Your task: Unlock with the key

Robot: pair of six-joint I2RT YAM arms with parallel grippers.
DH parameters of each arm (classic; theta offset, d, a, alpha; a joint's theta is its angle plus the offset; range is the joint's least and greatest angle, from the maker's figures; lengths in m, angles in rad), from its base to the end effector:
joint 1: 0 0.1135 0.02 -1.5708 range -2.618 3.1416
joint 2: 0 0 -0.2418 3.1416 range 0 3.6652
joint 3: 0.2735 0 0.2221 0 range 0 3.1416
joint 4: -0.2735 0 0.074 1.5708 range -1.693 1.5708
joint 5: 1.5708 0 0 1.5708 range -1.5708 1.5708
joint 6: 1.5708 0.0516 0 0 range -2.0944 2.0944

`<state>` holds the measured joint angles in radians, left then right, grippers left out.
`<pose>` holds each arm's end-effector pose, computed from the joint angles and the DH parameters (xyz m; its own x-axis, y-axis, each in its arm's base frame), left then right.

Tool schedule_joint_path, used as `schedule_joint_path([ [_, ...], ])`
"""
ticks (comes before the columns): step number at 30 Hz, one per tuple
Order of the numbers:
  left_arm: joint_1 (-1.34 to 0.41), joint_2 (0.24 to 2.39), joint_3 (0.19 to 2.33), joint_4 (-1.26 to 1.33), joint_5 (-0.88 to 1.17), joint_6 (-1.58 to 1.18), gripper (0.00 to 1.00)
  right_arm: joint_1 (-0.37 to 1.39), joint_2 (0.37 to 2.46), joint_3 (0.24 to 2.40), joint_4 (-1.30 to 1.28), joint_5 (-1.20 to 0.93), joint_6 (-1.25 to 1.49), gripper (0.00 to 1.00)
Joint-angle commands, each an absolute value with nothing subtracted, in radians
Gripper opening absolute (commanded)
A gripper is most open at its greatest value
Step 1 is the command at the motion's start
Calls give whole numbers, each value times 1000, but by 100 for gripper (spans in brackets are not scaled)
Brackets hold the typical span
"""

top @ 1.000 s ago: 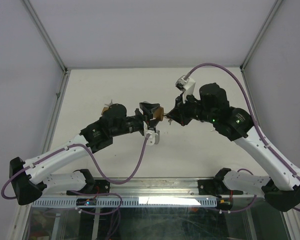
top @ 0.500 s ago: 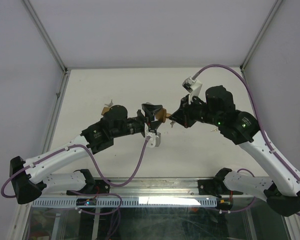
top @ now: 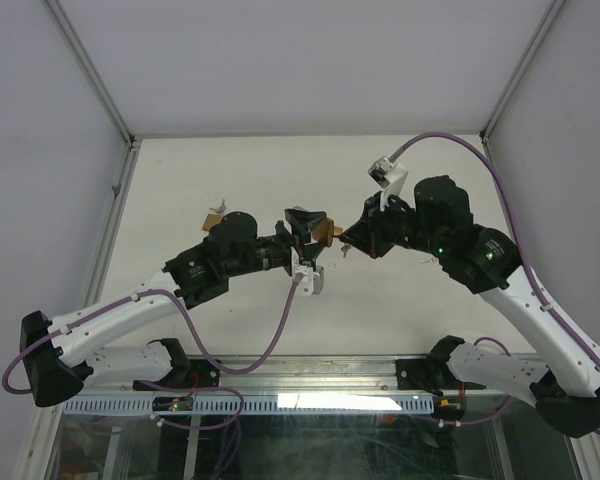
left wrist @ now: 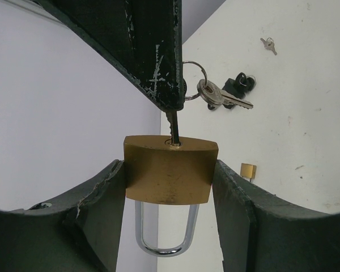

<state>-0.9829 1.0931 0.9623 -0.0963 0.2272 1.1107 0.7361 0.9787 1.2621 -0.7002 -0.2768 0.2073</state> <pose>0.1288 -0.2143 0.3318 0.7800 0.4037 -0.4781 0.5259 -0.0090 0.8505 0.1289 0.1358 0.3815 -0.4646 -0.1538 -0.8720 -0.7515 0.5894 0.2965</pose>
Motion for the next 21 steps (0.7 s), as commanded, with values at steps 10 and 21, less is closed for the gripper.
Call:
schedule_joint_path([
  [10, -996, 1101, 972, -54, 44, 1123, 0, 724, 911, 1274, -688, -370, 200, 0],
  [21, -996, 1114, 938, -51, -30, 1098, 0, 615, 890, 1259, -728, -463, 169, 0],
])
